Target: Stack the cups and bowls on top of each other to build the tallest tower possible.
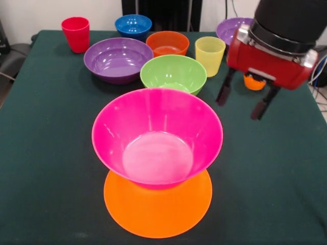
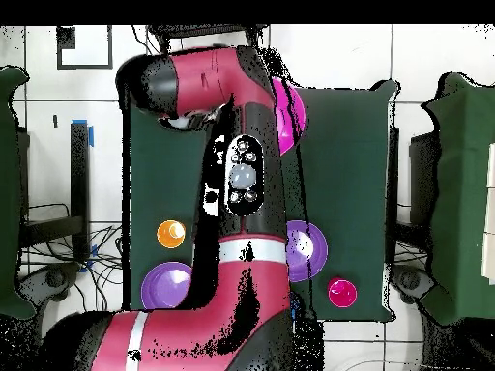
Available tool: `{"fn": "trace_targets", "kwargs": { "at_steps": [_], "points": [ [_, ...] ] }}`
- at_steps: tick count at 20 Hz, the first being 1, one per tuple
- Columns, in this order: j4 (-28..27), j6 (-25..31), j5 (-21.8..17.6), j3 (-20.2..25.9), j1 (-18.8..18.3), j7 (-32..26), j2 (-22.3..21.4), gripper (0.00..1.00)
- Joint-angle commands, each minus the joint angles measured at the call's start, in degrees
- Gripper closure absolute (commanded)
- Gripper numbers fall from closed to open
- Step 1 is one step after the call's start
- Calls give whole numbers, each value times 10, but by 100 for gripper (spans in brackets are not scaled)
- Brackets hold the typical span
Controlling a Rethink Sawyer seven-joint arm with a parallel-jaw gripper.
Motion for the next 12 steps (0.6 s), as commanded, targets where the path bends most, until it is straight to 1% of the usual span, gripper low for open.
{"fn": "trace_targets", "kwargs": {
  "at_steps": [1, 6, 12],
  "points": [
    [198, -35, 19, -15, 1, 81, -69, 0],
    [233, -43, 32, -21, -15, 41, -97, 0],
    [301, -71, 44, -29, -22, 40, -125, 0]
  ]
}}
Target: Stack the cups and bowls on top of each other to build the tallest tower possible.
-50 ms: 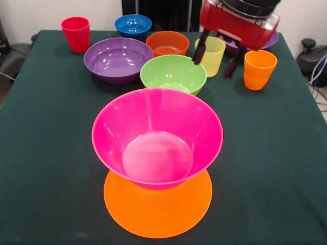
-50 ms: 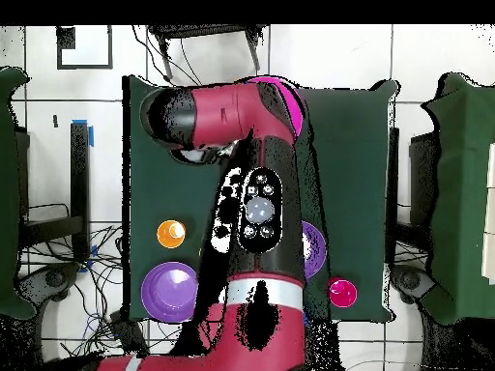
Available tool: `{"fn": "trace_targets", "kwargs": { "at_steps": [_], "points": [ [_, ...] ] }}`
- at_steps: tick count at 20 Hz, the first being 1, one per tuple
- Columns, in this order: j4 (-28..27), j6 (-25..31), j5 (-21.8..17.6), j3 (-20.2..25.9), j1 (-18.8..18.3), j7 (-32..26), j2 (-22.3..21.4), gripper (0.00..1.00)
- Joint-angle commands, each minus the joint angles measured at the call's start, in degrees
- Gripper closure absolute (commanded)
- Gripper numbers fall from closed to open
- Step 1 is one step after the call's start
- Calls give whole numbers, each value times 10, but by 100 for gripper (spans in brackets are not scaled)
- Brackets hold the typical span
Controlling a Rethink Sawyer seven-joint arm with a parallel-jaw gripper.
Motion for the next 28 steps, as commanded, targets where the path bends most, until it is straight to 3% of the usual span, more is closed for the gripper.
{"fn": "trace_targets", "kwargs": {
  "at_steps": [1, 9, 21, 28],
  "points": [
    [139, -51, 13, 9, -13, 37, -40, 0],
    [206, -71, 23, 10, -36, 9, -61, 0],
    [309, -202, 2, 12, -73, 25, -36, 0],
    [341, -267, -7, 5, -77, 41, -16, 0]
  ]
}}
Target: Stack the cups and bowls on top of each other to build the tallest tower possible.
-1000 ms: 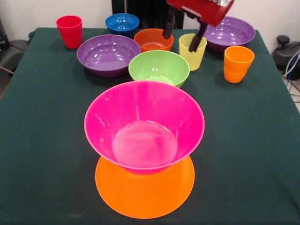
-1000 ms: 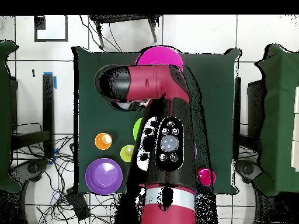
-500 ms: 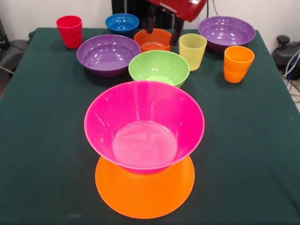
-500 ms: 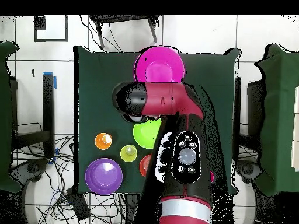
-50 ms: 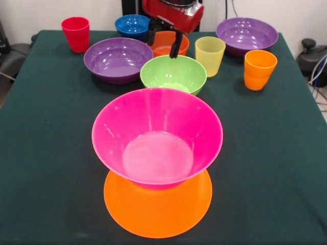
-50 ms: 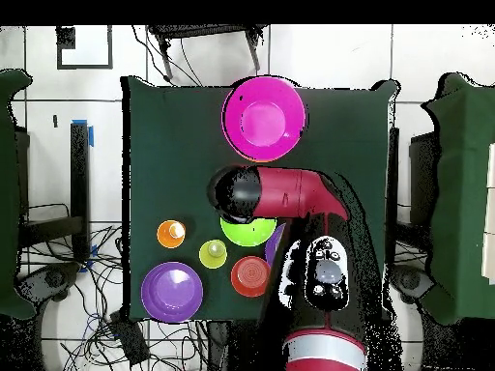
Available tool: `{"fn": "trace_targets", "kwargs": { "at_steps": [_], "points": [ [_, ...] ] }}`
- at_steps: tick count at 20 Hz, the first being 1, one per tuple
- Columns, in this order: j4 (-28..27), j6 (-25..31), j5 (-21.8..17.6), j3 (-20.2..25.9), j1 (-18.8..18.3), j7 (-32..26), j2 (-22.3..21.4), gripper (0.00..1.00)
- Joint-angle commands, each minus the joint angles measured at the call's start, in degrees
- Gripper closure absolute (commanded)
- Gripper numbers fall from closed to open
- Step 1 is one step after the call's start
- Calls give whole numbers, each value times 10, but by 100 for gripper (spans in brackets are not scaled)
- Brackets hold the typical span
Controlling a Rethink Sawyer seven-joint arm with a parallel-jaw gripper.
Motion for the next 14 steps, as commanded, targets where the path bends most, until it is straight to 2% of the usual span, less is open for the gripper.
{"fn": "trace_targets", "kwargs": {
  "at_steps": [1, 8, 14],
  "points": [
    [82, -75, -23, 19, 0, 44, 54, 0],
    [88, -91, -20, 11, 7, 43, 74, 0],
    [67, -131, -28, 0, 7, 47, 124, 0]
  ]
}}
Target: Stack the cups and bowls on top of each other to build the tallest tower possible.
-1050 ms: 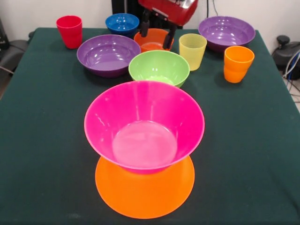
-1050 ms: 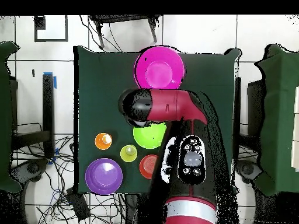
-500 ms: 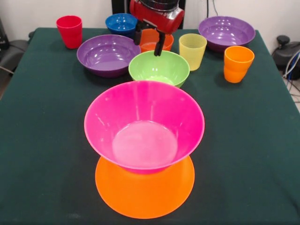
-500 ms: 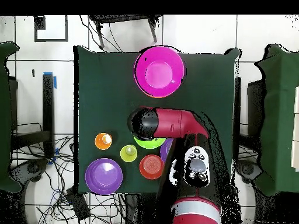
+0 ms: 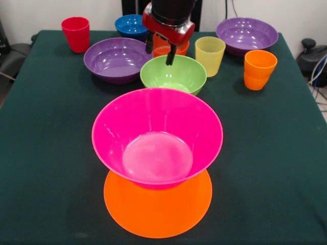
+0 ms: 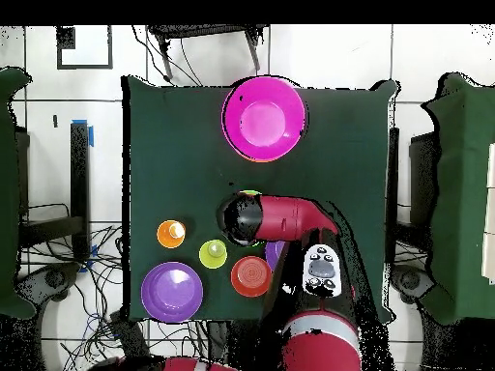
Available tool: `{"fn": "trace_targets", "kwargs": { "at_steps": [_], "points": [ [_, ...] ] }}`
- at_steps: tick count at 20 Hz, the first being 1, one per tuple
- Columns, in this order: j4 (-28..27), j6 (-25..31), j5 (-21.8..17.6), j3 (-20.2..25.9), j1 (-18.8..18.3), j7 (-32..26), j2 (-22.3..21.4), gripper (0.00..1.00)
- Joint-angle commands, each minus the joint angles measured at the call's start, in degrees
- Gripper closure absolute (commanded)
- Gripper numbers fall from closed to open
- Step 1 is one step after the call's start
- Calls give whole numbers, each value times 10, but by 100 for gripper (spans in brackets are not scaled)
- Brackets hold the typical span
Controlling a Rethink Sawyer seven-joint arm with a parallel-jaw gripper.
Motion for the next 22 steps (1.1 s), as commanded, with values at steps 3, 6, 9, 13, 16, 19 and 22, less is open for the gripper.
{"fn": "trace_targets", "kwargs": {
  "at_steps": [3, 6, 9, 13, 16, 19, 22],
  "points": [
    [17, -78, -30, 13, 7, 49, 78, 0],
    [28, -93, -29, 4, 11, 53, 81, 0],
    [27, -98, -21, -2, 21, 59, 86, 0],
    [13, -112, -5, -6, 42, 77, 106, 0],
    [5, -129, 8, -8, 54, 89, 123, 0],
    [-3, -132, 18, -8, 61, 90, 128, 0],
    [-14, -133, 27, -9, 70, 92, 132, 0]
  ]
}}
